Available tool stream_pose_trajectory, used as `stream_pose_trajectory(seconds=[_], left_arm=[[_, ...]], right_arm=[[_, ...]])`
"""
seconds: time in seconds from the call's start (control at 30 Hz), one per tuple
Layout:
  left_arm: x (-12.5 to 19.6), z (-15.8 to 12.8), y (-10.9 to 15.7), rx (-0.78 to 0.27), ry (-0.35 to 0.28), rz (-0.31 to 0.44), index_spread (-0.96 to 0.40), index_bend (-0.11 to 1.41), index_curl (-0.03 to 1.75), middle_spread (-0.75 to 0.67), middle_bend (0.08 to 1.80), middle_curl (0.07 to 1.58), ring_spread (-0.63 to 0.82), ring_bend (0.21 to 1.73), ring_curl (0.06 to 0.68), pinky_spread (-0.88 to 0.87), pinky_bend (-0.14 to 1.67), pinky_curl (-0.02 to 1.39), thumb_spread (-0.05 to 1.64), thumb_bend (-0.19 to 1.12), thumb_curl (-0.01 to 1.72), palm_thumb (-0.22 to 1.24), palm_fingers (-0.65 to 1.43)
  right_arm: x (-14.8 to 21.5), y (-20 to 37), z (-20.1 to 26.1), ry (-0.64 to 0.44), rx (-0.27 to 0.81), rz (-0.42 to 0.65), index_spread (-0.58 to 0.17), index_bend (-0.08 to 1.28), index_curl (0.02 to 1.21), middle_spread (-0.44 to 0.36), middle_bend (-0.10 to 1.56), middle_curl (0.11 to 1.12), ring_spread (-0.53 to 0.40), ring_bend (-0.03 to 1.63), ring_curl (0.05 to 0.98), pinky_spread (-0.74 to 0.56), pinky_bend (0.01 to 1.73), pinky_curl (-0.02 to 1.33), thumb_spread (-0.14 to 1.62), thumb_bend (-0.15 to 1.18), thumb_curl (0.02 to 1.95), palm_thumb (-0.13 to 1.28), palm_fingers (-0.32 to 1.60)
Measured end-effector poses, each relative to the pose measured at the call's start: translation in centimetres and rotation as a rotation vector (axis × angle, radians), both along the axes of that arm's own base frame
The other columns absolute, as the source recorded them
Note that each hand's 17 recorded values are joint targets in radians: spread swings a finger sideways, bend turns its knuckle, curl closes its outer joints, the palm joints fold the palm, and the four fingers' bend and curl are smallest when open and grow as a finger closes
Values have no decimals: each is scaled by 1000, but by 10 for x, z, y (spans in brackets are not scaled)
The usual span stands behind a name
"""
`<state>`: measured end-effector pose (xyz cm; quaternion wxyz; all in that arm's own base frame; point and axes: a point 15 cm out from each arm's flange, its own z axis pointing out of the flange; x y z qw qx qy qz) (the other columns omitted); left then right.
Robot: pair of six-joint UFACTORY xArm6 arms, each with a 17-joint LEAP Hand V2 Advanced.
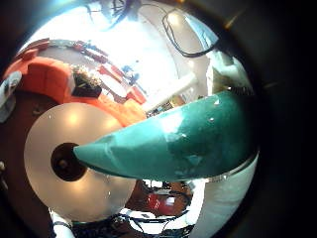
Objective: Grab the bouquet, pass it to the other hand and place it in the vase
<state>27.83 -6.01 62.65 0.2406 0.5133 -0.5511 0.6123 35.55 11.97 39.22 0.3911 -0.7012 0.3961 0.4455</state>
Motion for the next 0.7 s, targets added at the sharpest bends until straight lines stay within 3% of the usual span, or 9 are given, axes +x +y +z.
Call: stream_pose_trajectory(seconds=[0.27, 0.7], left_arm=[[-1, -21, 14, -45, 20, 29, -587, 965, 1018, -382, 1366, 712, -357, 1476, 524, -605, 1088, 916, 1096, -7, 860, 882, 1164], [8, -32, 28, -103, 43, 49, -589, 961, 1024, -381, 1369, 707, -360, 1473, 524, -618, 1072, 938, 1097, -6, 868, 879, 1164]], right_arm=[[2, 0, -5, 16, 4, 0, -294, 150, 269, 123, 232, 341, 220, 552, 244, 498, 647, 385, 1005, -25, 503, 703, 26], [0, 1, -7, 23, 6, 4, -280, 151, 262, 115, 222, 340, 222, 542, 238, 496, 640, 345, 1006, -24, 497, 710, 54]])
